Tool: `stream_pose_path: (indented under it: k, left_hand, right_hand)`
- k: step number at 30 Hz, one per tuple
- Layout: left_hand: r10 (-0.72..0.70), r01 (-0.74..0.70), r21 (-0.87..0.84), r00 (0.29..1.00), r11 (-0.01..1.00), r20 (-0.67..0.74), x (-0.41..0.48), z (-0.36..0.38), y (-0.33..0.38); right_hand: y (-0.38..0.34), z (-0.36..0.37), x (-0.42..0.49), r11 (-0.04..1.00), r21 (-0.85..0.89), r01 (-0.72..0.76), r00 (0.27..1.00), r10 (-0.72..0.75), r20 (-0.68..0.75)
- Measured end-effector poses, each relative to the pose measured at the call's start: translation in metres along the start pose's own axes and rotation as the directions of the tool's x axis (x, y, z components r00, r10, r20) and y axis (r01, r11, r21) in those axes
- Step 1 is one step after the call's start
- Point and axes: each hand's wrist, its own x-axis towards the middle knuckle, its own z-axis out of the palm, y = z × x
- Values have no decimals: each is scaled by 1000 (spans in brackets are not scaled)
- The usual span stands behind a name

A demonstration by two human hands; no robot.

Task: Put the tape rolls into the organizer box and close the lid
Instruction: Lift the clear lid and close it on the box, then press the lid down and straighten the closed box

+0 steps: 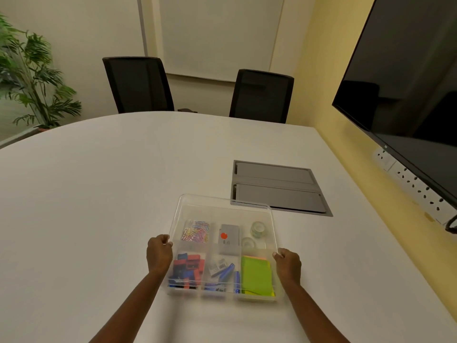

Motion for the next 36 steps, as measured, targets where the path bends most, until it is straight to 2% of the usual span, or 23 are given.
stream_pose_path:
  k: [5, 14, 16, 18, 24, 29, 32, 36]
  left_hand:
    - [-12, 12, 29, 1000, 1000, 8, -2, 5, -7]
    - [46, -45, 23, 999, 999, -28, -8, 3, -17]
    - [15, -16, 89, 1000, 996, 9, -36, -2, -34]
    - [26, -26, 98, 1000, 995, 0, -40, -5, -44]
    - [30, -30, 51, 1000, 998, -4, -41, -16, -50]
    - [-44, 45, -113, 999, 993, 19, -51, -23, -57]
    - [-112, 119, -218, 993, 969, 45, -54, -25, -57]
    - [-153, 176, -302, 983, 937, 96, -54, -25, -61]
  right_hand:
    - [7, 2, 1, 991, -130, 35, 998, -42, -46]
    - [4, -1, 0, 994, -87, 66, 998, -64, 28]
    - [28, -13, -27, 995, -94, -28, 997, 35, 75]
    - [41, -13, -30, 997, -78, -20, 993, 29, 115]
    - [59, -21, -37, 950, 235, -208, 963, 158, 216]
    - [59, -19, -44, 777, 514, -363, 929, 258, 266]
    - [54, -21, -48, 725, 554, -409, 911, 289, 294]
    - [52, -22, -50, 723, 553, -415, 909, 296, 295]
